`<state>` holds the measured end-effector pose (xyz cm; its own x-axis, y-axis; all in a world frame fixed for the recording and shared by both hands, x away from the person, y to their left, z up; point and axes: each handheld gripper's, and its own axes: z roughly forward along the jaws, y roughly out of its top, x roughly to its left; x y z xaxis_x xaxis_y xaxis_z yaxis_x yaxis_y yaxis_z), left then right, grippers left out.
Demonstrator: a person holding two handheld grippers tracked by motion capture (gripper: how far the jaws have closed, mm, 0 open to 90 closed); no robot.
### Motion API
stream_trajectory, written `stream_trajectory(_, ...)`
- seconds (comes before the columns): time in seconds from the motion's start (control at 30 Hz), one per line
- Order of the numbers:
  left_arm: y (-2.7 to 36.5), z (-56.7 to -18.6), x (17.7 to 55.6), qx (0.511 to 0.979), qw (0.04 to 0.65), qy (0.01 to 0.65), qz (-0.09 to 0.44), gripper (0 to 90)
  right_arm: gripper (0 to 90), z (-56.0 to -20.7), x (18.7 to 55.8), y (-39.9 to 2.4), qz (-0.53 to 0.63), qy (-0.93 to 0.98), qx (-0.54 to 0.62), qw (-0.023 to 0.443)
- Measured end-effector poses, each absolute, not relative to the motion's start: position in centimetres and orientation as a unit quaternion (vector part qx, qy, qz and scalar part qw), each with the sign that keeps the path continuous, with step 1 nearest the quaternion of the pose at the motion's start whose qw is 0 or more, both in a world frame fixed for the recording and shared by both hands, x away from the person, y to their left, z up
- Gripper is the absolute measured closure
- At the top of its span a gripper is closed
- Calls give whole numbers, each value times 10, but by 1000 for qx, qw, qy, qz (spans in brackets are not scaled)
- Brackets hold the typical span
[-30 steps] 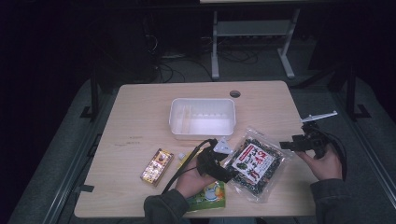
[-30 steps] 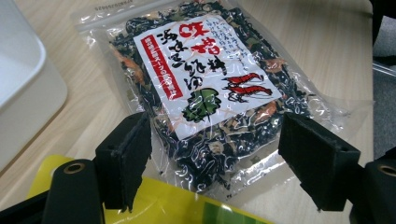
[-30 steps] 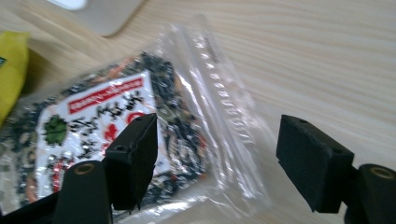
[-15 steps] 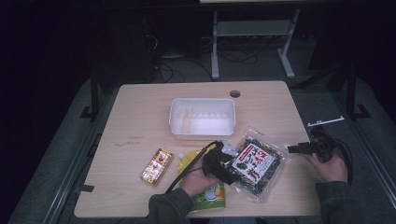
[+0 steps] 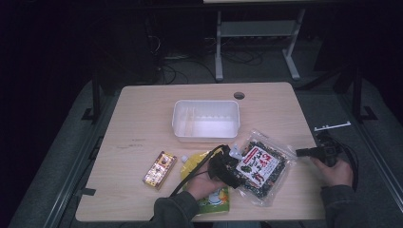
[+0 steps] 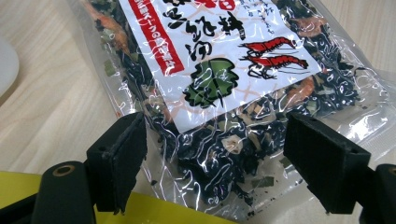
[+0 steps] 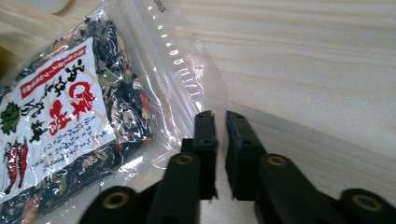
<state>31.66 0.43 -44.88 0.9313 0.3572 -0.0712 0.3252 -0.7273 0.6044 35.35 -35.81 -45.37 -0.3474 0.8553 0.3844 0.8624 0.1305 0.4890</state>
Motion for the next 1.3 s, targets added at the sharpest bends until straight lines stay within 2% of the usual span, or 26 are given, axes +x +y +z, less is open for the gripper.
stream_trajectory(0.03, 5, -449, 318, 929, 321, 184, 24, 211, 891, -450, 352, -361, -342, -749, -568, 6)
stream_trajectory(0.43, 11, -444, 324, 921, 337, 195, 24, 211, 896, -428, 340, -355, -341, -766, -544, -32)
stream_trajectory(0.8, 13, -445, 329, 914, 347, 210, 19, 219, 896, -384, 316, -351, -367, -775, -507, -91)
stream_trajectory(1.3, 11, -445, 345, 901, 370, 227, -10, 200, 896, -328, 292, -334, -395, -791, -446, -141)
